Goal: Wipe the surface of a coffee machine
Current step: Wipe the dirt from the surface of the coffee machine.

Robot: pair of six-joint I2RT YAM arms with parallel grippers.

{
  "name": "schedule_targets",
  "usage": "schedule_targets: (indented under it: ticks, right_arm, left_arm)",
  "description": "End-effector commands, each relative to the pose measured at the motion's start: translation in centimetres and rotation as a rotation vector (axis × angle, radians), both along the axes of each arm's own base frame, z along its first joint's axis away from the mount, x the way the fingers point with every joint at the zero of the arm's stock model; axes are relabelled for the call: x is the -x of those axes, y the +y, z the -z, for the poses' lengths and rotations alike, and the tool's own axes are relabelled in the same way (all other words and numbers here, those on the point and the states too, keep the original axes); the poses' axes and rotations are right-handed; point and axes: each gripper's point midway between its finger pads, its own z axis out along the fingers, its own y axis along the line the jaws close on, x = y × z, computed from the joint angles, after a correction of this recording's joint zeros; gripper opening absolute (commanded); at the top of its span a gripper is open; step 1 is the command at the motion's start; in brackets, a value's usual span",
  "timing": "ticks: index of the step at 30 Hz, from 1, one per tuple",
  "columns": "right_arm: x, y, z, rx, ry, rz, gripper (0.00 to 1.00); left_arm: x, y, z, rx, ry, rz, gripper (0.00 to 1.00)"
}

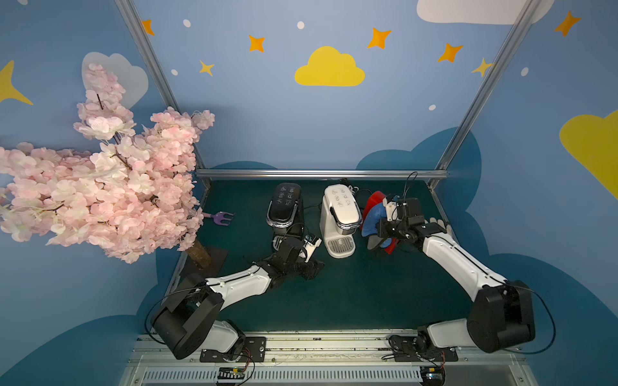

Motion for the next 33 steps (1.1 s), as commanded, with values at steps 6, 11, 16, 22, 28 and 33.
schedule_targets:
  ticks: [6,11,16,22,28,33]
  right_arm:
    - [3.2,2.7,-11.3,-0.200,-0.307,-0.128,0.00]
    - [4.9,3.1,-14.7,-0.230,-0.384,-0.165,0.00]
    - [6.3,6.1,-16.6,-0.274,-0.392,-0.292,0.00]
    - [4.8,9.6,-13.6,-0.251,-0.290,-0.343,0.00]
    - [1.5,11.2,-8.3,-0.169,-0.154,-0.284,0.00]
    - [-1.4,12.3,-6.6,-0.116,-0.120,-0.273,0.00]
  left_arm:
    - [-1.0,1.0,-2.2,0.112,0.000,-0.079,0.60]
    - [-0.9,2.6,-4.3,0.180,-0.083,-0.133,0.60]
    - [-1.2,3.5,-4.4,0.175,-0.097,-0.169,0.60]
    - [-1.3,2.9,-3.7,0.170,-0.060,-0.152,0.60]
    - [-1.5,2.9,-3.3,0.149,-0.052,-0.155,0.60]
    - [-1.5,2.9,-3.1,0.148,-0.045,-0.156,0.60]
